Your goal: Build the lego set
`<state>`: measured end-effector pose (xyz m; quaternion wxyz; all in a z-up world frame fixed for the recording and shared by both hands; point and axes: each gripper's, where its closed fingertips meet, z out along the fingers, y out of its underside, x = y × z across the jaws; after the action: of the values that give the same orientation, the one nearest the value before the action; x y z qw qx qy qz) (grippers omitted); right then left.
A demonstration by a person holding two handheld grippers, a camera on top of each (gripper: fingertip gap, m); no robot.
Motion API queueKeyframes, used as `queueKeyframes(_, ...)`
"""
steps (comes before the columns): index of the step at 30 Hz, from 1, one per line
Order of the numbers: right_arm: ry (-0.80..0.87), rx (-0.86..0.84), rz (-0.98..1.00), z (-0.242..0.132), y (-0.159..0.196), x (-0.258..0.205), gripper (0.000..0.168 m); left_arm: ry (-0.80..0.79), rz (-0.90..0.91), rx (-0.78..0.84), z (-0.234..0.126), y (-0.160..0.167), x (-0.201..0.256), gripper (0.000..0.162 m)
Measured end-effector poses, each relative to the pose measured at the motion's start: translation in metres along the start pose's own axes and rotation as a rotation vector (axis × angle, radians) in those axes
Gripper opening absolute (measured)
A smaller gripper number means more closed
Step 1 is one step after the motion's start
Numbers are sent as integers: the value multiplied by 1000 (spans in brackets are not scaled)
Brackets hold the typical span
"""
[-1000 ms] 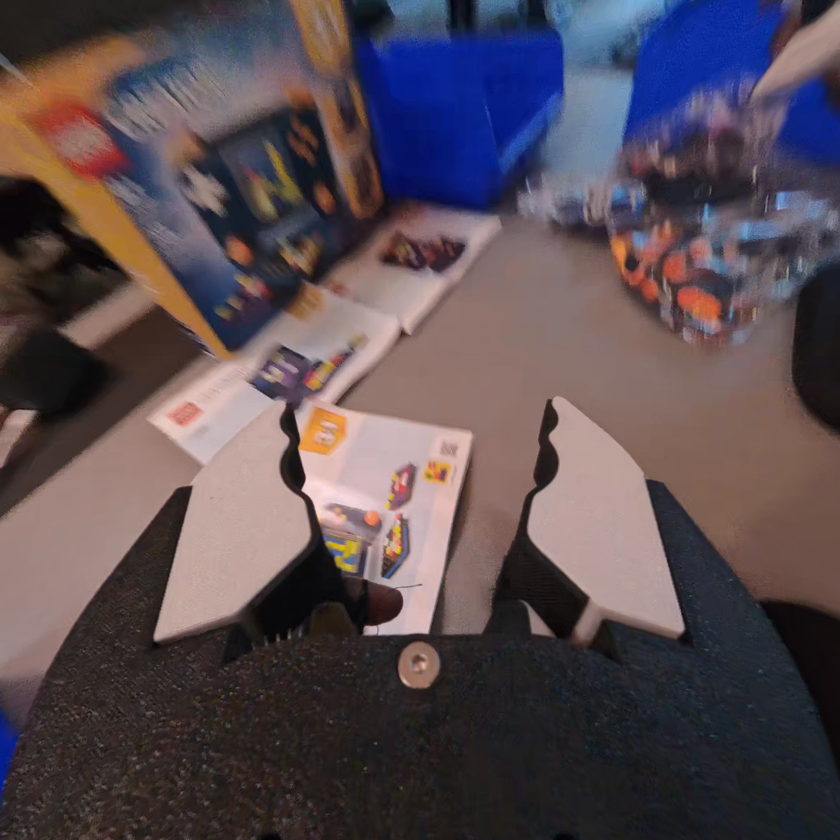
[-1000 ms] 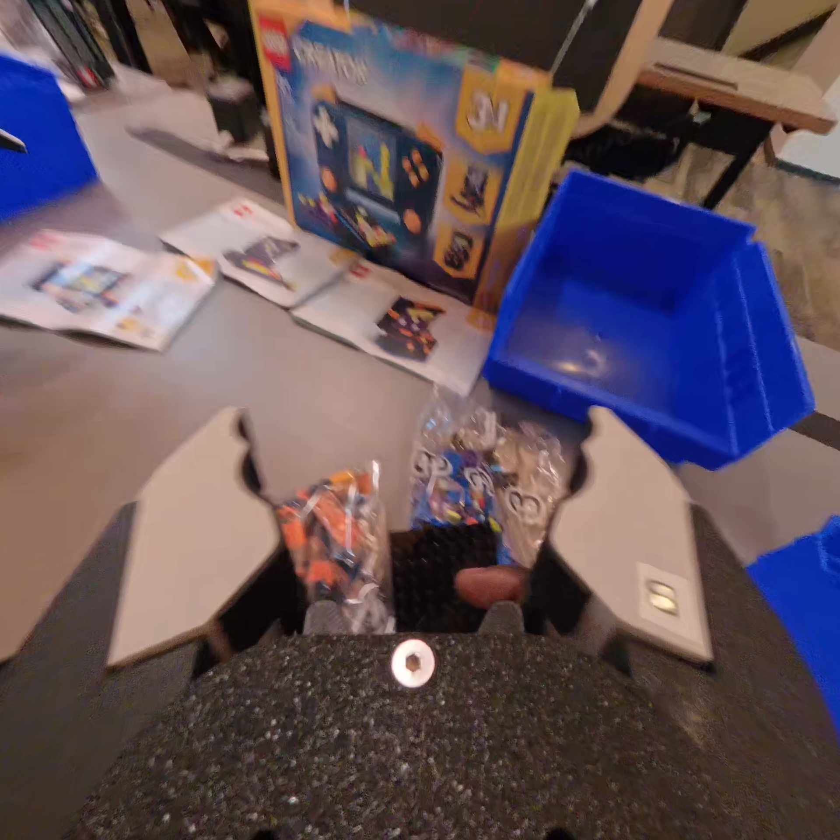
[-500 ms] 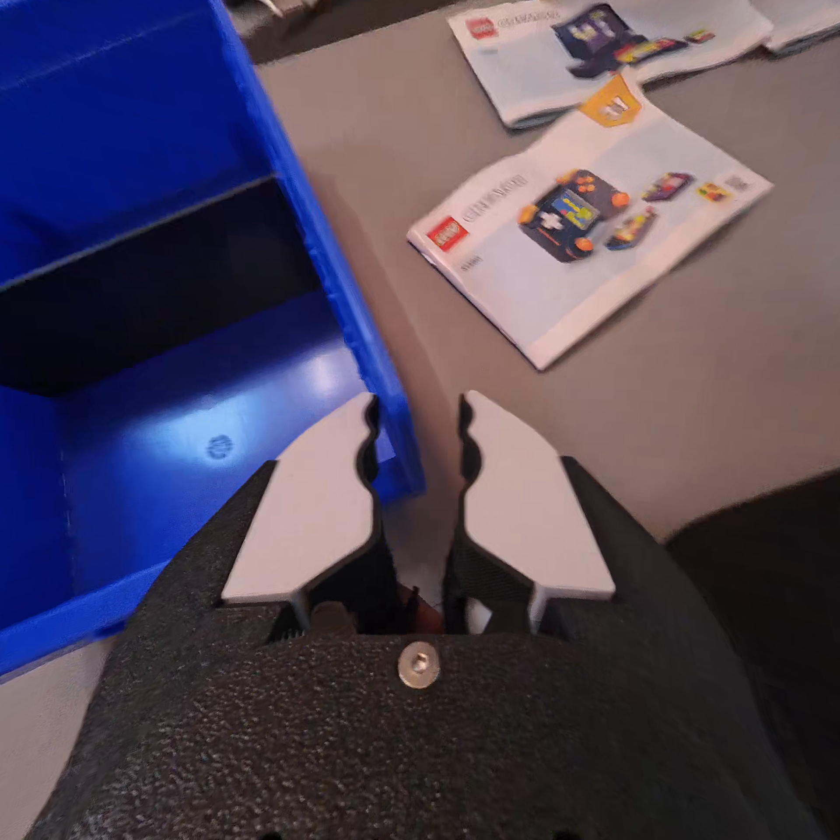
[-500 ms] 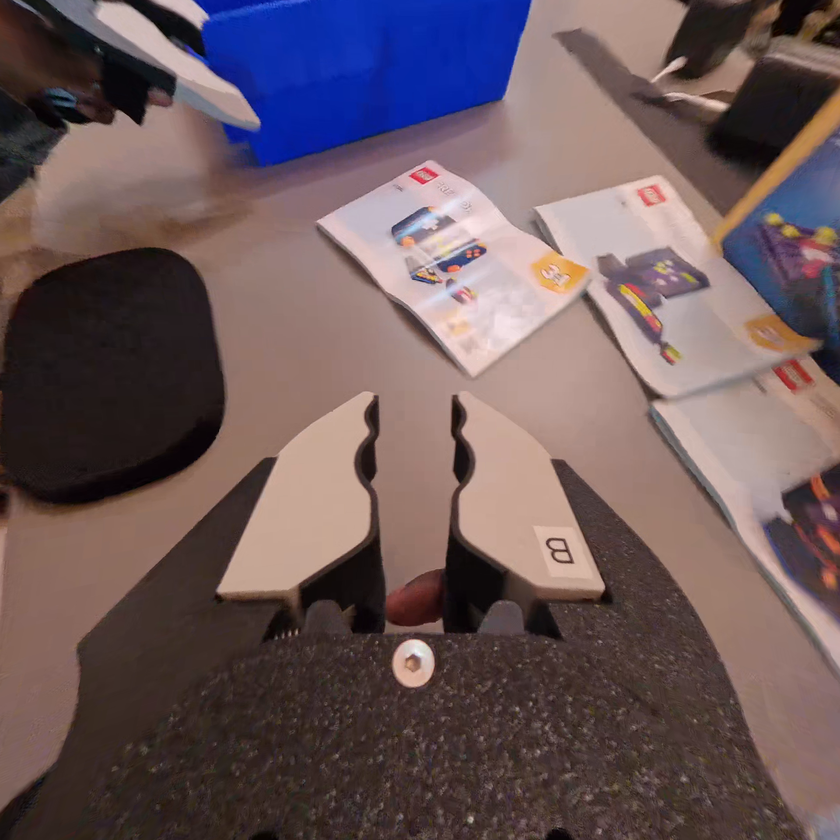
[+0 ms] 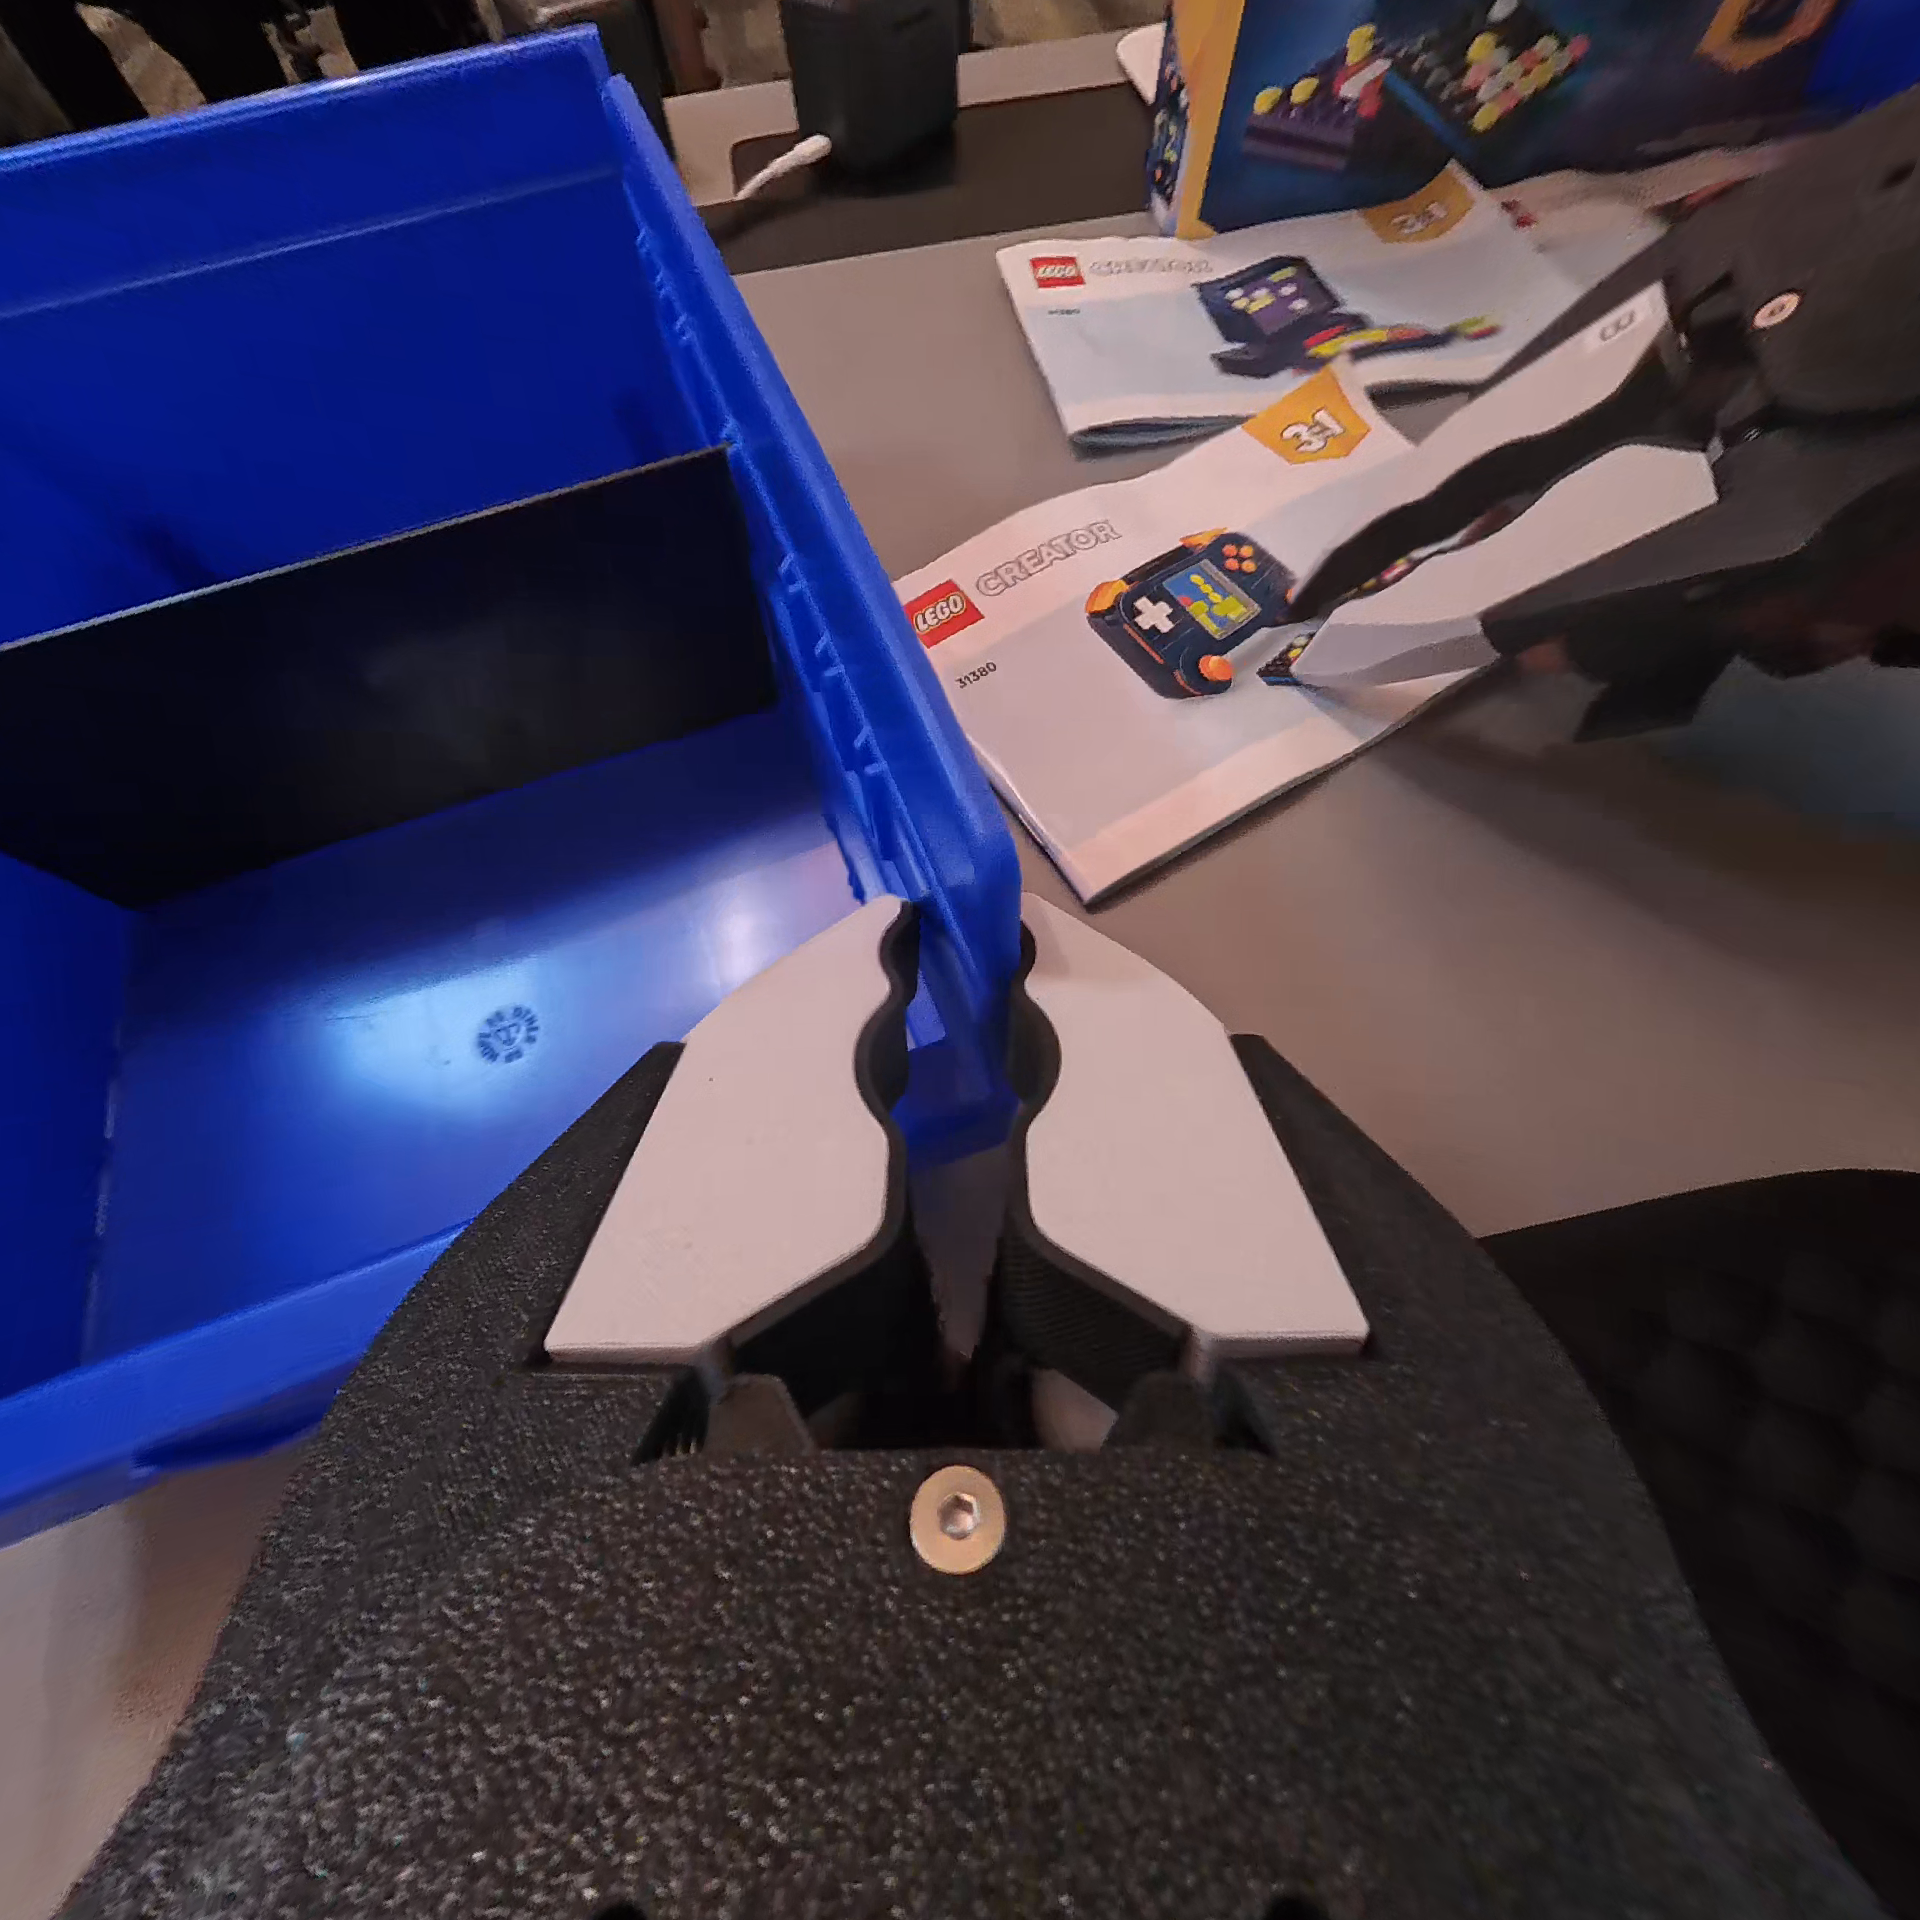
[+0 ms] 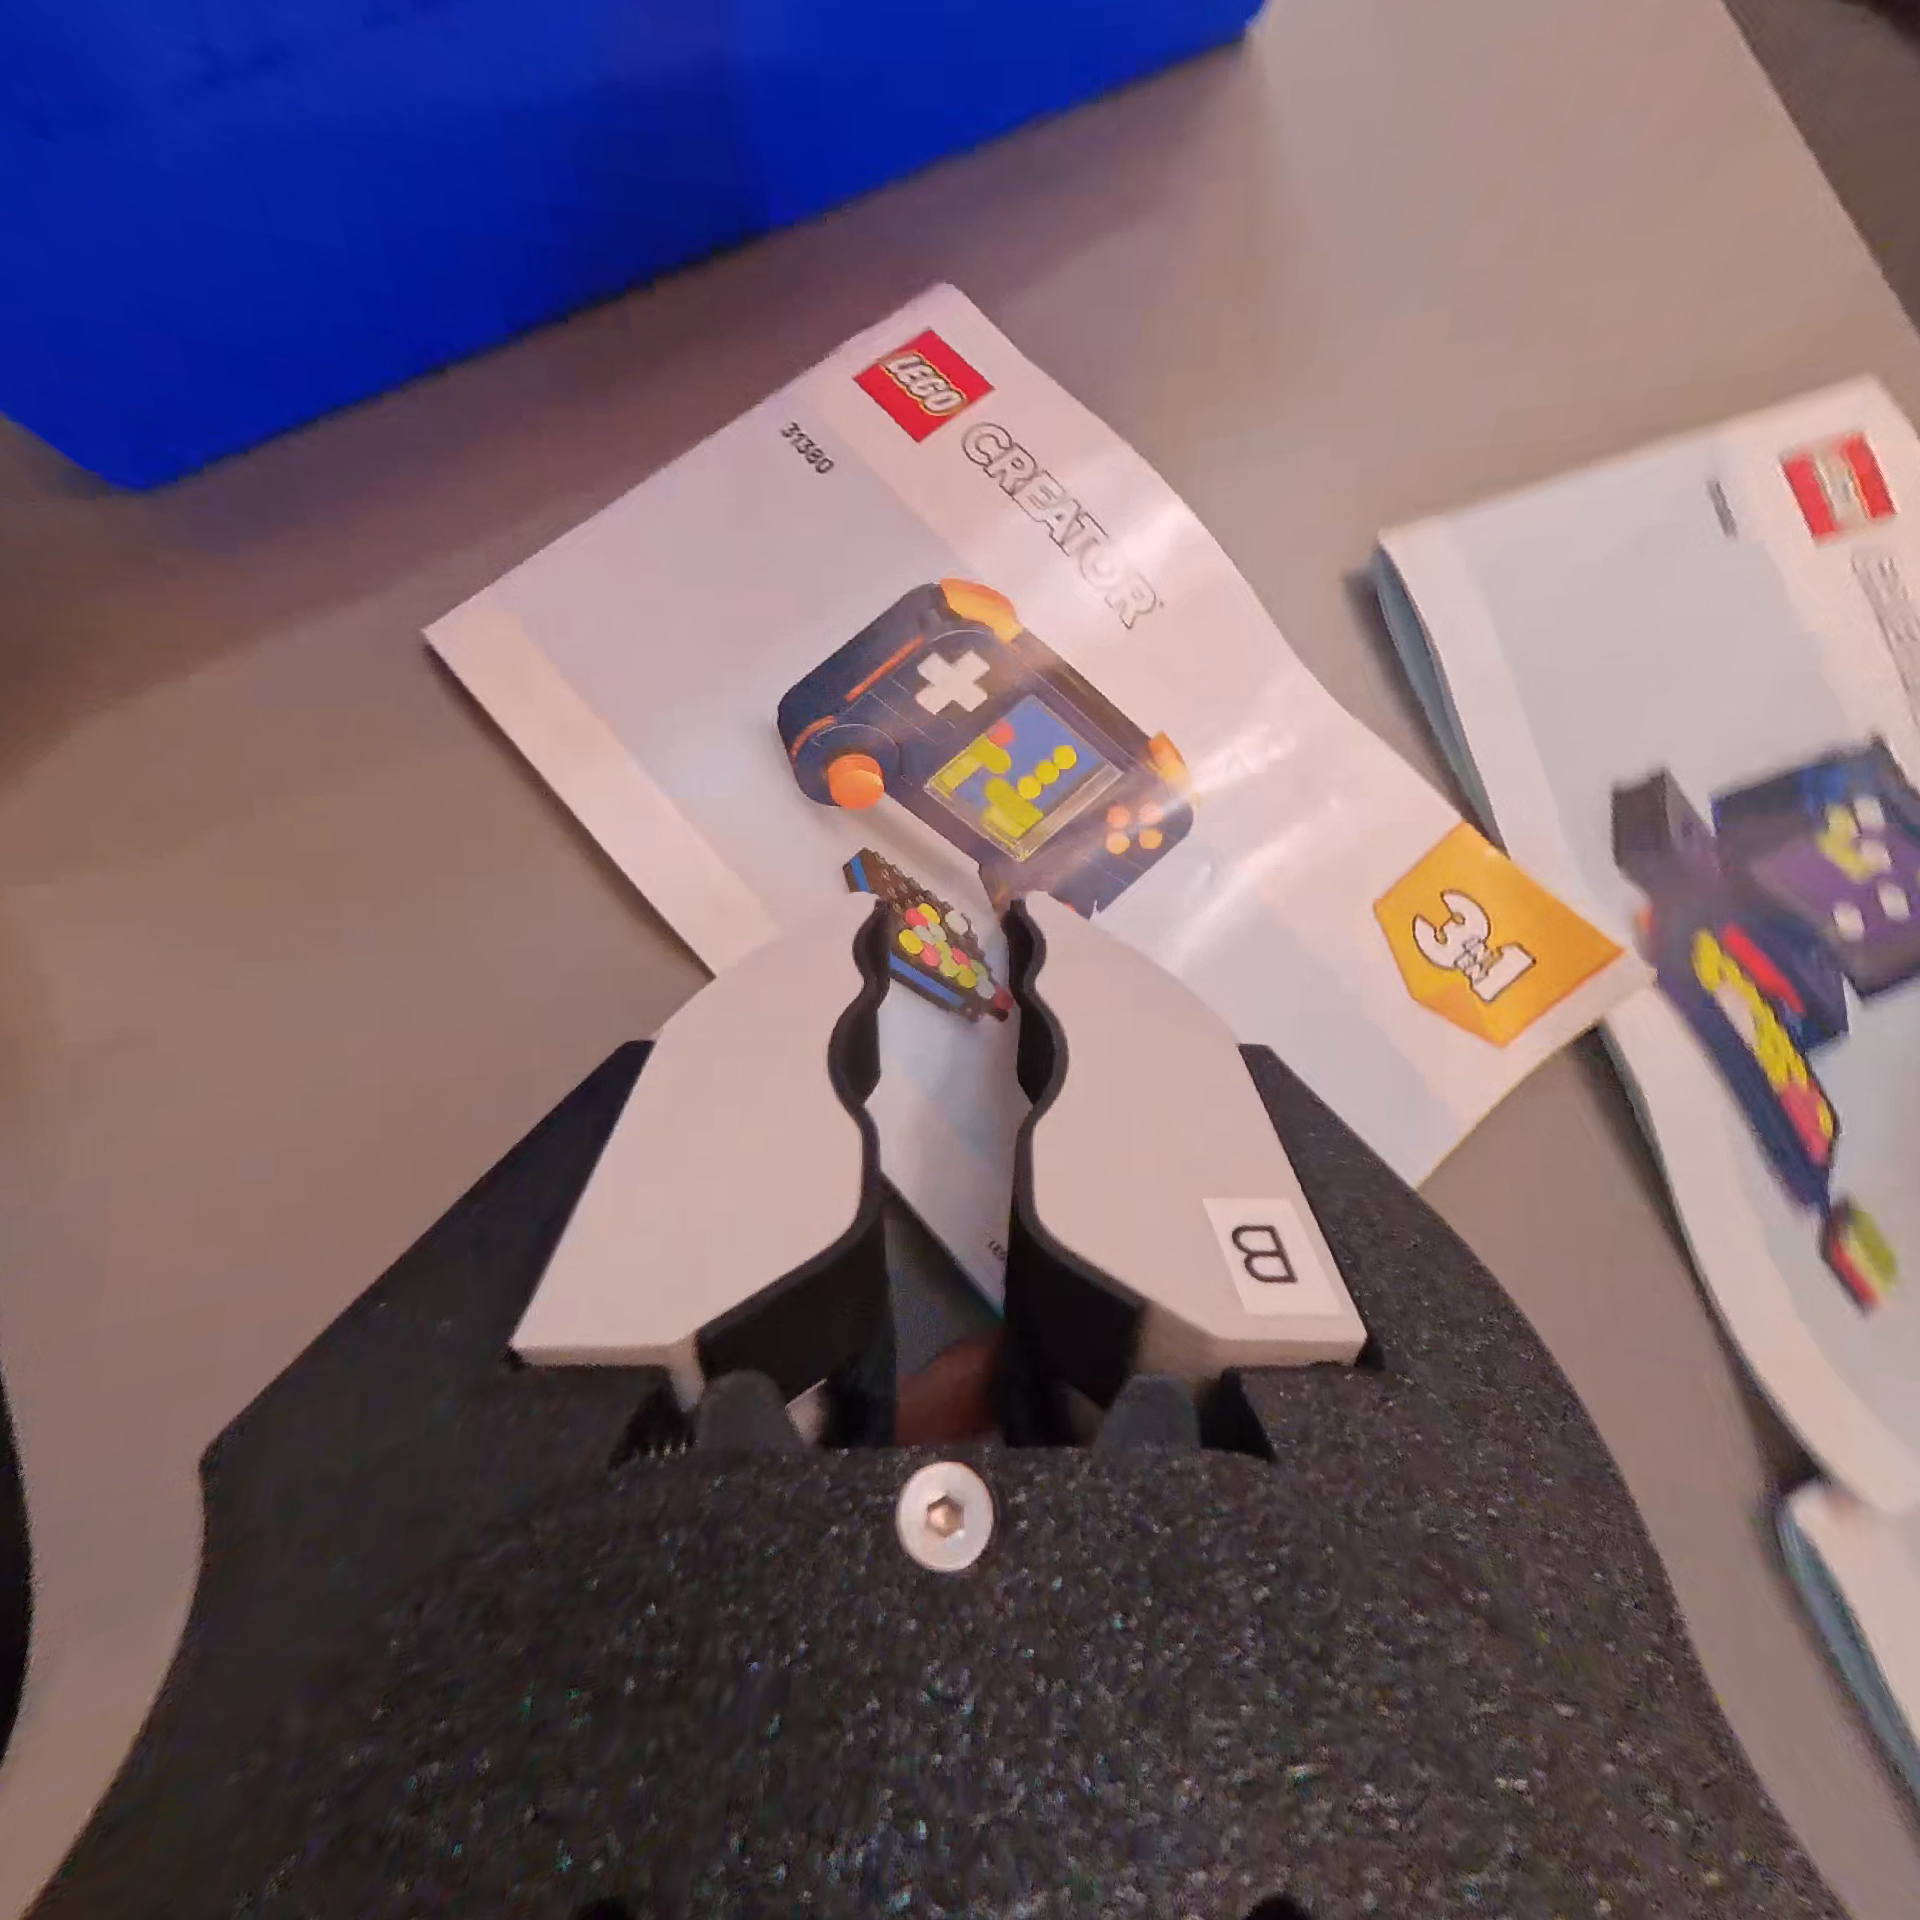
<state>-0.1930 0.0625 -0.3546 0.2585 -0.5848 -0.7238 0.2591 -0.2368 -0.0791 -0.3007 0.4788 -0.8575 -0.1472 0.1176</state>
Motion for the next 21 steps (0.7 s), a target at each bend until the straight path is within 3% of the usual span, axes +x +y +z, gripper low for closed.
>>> queueKeyframes(6,94,-87,46,-32,36,5,20,96,-25,36,7,-7,31,21)
queueKeyframes(9,45,-81,116,-67,45,-9,52,115,-3,21,12,-10,40,23)
queueKeyframes(12,128,16,120,-134,61,-11,75,147,-6,56,8,-18,46,31)
queueKeyframes(14,251,65,178,-187,94,5,74,173,-5,95,2,-25,51,39)
queueKeyframes(17,405,62,377,-261,175,35,64,199,27,140,-6,-38,58,48)
queueKeyframes(19,429,42,481,-291,227,40,60,203,63,124,-7,-41,64,56)
queueKeyframes(21,417,16,520,-303,262,35,58,161,91,86,-6,-42,63,53)
